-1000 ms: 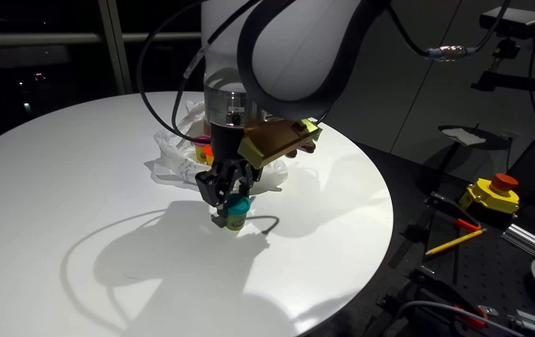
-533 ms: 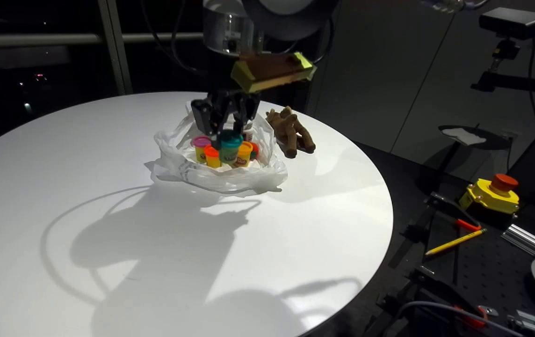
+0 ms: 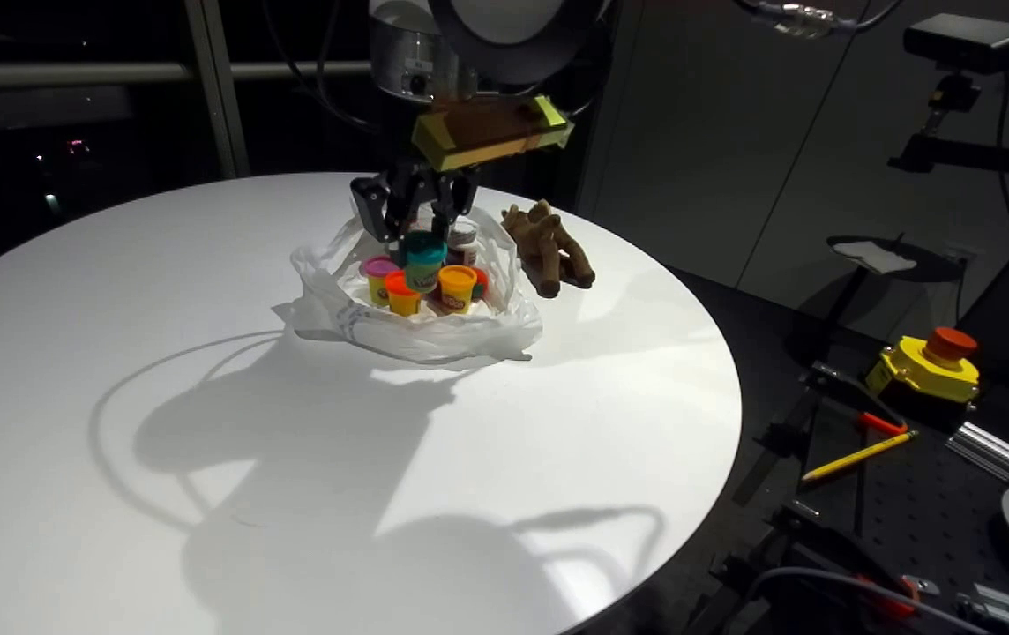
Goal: Place the containers, strawberry and toy deer inside the plastic
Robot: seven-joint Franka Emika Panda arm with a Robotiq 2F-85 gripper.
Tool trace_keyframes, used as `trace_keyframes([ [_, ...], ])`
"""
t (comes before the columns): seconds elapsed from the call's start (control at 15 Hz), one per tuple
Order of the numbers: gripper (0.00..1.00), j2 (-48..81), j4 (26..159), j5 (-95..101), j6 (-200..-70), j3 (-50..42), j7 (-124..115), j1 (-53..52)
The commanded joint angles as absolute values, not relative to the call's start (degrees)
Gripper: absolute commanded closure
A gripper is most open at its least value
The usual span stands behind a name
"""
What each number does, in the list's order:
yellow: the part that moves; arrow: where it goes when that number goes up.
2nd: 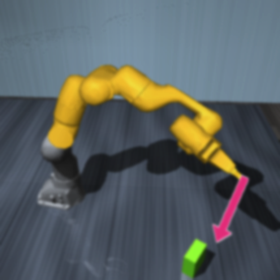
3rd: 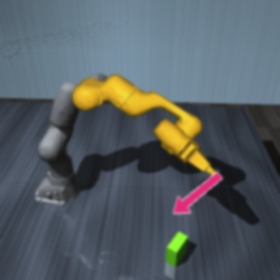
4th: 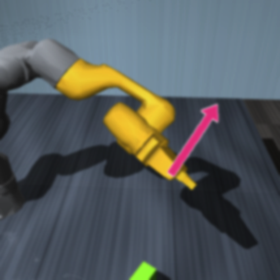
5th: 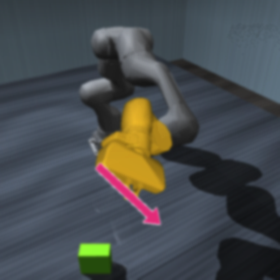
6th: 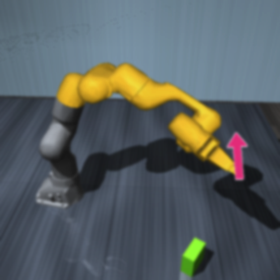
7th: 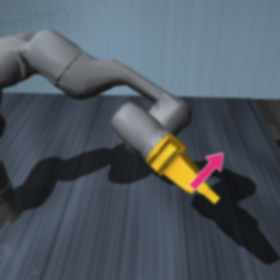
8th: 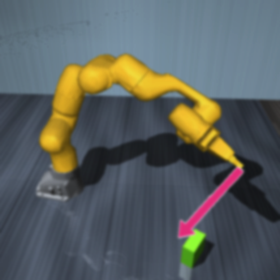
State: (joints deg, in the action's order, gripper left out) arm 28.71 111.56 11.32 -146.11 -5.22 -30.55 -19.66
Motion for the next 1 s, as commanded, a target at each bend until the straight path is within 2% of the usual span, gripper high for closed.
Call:
trace_keyframes([
  [0.0,0.72,31.42,109.99,13.47,-146.68,-7.1,-33.06,-19.86],
  [0.4,0.72,33.13,111.33,11.16,-148.89,-6.59,-32.45,-18.63],
  [0.93,0.72,36.8,110.62,10.73,-158.31,-8.05,-33.91,-19.87],
])
